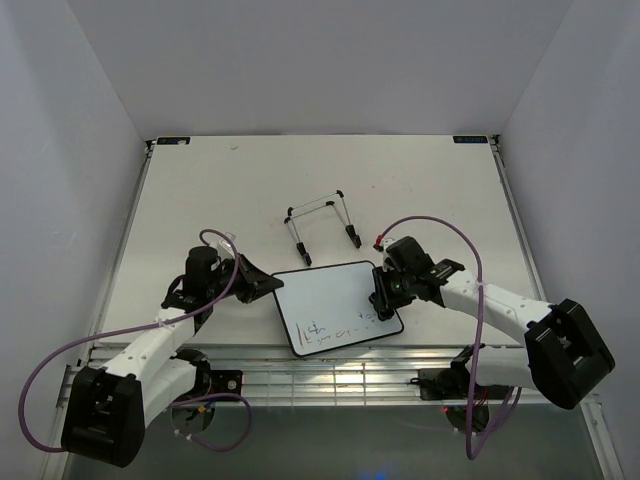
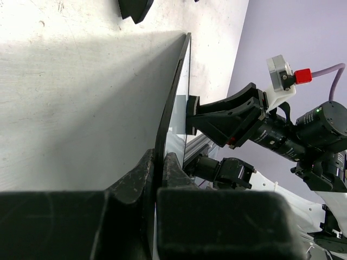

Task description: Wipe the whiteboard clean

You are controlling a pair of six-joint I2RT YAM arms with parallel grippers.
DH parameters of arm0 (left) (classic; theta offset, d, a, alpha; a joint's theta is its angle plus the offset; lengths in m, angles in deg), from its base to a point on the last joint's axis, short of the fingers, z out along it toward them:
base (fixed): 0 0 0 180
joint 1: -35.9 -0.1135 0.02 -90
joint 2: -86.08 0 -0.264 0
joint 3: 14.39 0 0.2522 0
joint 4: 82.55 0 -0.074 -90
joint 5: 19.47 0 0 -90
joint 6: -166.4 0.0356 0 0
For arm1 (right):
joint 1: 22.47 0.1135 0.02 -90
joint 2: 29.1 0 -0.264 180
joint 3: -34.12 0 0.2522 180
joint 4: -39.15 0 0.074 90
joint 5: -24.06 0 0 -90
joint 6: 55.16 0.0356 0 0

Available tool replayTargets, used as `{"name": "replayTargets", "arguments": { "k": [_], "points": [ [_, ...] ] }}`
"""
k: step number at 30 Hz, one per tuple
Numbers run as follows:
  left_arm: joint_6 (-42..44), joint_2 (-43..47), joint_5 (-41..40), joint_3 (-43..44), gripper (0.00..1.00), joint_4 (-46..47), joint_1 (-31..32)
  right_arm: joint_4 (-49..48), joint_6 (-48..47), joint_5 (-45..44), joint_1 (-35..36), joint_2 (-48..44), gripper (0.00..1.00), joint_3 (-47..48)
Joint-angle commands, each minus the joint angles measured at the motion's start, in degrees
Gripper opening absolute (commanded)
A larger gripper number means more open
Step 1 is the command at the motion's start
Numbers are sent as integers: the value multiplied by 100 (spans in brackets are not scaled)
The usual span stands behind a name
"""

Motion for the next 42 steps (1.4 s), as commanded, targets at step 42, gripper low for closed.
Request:
{"name": "replayTargets", "arguments": {
  "k": [42],
  "points": [
    [381,-127,-660,-103,0,383,-40,-1145,249,1336,63,111,8,-336]
  ]
}}
